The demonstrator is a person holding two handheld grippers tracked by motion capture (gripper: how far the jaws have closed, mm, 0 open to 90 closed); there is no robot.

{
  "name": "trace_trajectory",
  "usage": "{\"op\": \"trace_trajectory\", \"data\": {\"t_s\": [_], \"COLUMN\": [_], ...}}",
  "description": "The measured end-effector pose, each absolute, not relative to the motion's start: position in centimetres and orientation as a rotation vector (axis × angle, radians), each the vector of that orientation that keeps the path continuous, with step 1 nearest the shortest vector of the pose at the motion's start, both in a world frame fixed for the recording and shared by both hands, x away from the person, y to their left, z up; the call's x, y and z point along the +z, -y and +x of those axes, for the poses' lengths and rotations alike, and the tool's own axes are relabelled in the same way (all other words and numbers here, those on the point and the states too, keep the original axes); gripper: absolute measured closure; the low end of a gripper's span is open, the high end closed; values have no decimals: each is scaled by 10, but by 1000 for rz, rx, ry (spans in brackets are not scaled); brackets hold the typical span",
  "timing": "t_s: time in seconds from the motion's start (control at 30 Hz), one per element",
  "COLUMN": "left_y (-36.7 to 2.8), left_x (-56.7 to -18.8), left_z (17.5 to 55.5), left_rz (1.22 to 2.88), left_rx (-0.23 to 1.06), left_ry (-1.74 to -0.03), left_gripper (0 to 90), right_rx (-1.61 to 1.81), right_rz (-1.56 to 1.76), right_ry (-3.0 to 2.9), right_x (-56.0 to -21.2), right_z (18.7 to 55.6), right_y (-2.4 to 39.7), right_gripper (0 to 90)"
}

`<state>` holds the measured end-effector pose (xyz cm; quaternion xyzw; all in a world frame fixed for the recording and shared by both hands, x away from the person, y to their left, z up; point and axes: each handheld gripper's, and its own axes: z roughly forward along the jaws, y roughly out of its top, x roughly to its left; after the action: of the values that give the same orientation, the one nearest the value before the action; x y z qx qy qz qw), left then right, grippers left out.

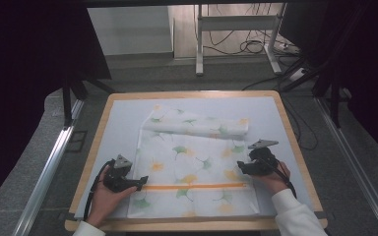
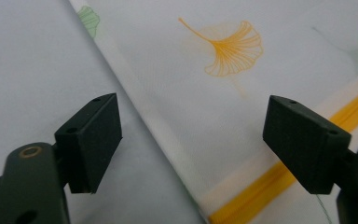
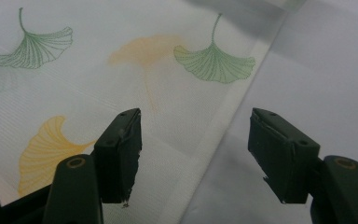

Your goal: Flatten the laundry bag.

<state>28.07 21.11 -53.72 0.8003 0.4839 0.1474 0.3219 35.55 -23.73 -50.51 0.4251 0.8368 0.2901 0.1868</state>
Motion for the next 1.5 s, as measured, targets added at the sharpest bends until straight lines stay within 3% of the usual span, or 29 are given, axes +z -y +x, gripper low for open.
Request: {"op": "trace_trajectory", "data": {"t_s": [0.33, 0.43, 0.5, 0.6, 0.8, 1.2, 1.5], "left_y": [-207, -205, -202, -200, -204, -246, -240], "left_x": [-537, -535, -534, -533, -529, -530, -531], "left_z": [279, 279, 279, 279, 278, 271, 269], "left_rz": [2138, 2146, 2165, 2172, 2164, 2096, 2129], "left_rx": [381, 375, 361, 352, 310, 225, 234], "left_ry": [-1289, -1278, -1250, -1231, -1189, -1234, -1218], "left_gripper": [448, 562, 713, 833, 879, 877, 880], "right_rx": [814, 814, 810, 810, 815, 849, 807], "right_rz": [1186, 1189, 1184, 1185, 1169, 1140, 1155], "right_ry": [-2352, -2353, -2355, -2354, -2354, -2377, -2389], "right_x": [-505, -505, -505, -505, -504, -501, -504], "right_z": [355, 355, 355, 355, 354, 352, 354], "right_y": [237, 236, 235, 235, 235, 232, 221], "right_gripper": [349, 349, 349, 349, 354, 385, 340]}}
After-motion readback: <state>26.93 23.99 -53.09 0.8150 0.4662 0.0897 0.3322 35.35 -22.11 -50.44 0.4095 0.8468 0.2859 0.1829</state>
